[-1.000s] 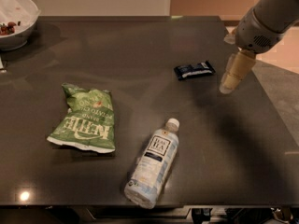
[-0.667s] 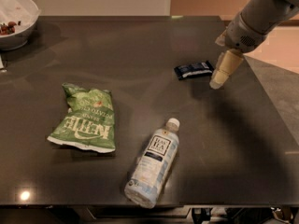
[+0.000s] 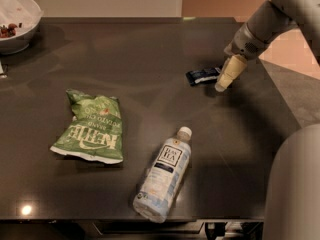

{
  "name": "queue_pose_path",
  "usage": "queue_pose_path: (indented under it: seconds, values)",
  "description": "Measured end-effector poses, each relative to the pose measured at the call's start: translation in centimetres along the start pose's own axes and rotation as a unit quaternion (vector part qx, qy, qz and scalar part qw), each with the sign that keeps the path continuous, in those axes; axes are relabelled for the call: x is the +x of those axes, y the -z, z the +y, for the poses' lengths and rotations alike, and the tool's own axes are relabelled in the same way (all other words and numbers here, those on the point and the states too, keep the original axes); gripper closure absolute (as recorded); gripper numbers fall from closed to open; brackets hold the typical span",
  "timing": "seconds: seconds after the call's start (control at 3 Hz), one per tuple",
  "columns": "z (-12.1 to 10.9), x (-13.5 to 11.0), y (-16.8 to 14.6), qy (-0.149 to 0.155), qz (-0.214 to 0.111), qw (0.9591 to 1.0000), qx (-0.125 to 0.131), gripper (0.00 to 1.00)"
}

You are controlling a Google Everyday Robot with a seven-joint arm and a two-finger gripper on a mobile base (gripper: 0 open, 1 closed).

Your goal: Pick rxbar blueberry

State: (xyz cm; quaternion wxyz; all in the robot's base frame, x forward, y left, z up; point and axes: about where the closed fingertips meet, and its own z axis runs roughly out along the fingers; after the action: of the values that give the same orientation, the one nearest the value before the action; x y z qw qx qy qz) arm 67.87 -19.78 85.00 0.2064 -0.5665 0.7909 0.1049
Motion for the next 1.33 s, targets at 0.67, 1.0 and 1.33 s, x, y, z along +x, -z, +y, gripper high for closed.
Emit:
queue_pose_path:
  seconds: [0.67, 1.0, 1.33]
  values:
    - [-1.8, -0.9, -3.4, -0.011, -0.022, 0.9994, -0.022, 0.0]
    - [-2.0, -1.3, -4.3, -0.011, -0.026, 0.9992, -0.029, 0.18]
    - [-1.8, -1.5, -4.7, -0.007, -0.027, 0.999, -0.036, 0.41]
